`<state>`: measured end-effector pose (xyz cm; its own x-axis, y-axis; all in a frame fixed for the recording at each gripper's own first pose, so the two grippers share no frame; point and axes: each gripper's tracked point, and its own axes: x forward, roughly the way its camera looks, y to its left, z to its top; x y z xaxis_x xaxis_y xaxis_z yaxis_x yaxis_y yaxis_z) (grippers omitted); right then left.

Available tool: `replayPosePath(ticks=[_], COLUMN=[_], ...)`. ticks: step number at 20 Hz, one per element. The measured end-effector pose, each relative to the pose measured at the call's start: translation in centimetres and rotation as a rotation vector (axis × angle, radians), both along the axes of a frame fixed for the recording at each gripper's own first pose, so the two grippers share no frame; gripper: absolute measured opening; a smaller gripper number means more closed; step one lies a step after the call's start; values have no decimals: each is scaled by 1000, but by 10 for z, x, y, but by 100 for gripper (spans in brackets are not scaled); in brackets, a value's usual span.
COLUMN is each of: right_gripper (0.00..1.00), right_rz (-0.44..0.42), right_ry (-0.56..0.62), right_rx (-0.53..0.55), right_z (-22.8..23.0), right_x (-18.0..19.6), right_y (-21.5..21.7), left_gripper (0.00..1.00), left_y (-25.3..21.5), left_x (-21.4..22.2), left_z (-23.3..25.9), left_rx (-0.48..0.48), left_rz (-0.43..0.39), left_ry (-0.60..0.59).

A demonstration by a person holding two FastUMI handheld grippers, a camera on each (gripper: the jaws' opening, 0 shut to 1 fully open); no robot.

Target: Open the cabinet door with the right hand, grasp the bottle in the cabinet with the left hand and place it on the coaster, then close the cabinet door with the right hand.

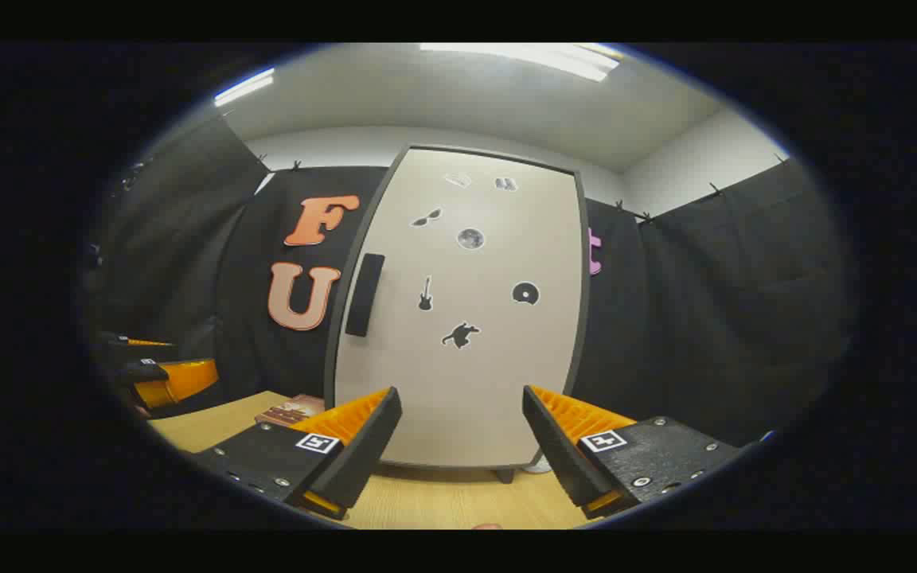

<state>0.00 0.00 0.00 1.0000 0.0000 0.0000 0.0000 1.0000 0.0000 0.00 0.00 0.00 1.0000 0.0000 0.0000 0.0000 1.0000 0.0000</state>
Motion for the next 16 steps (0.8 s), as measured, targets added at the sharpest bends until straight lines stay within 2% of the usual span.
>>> replayPosePath(ticks=[3,7,16], right_gripper=[94,94,94], right_rz=[7,-20,-33], right_ry=[-18,-22,-4], right_rx=[21,34,15], right_z=[13,15,10], right_x=[4,14,32], right_y=[10,18,37], left_gripper=[94,97,95], left_y=[8,11,22], left_x=[6,18,39], left_z=[8,12,12], left_rx=[32,3,-54], left_rz=[-6,-42,-80], left_ry=[-15,1,3])
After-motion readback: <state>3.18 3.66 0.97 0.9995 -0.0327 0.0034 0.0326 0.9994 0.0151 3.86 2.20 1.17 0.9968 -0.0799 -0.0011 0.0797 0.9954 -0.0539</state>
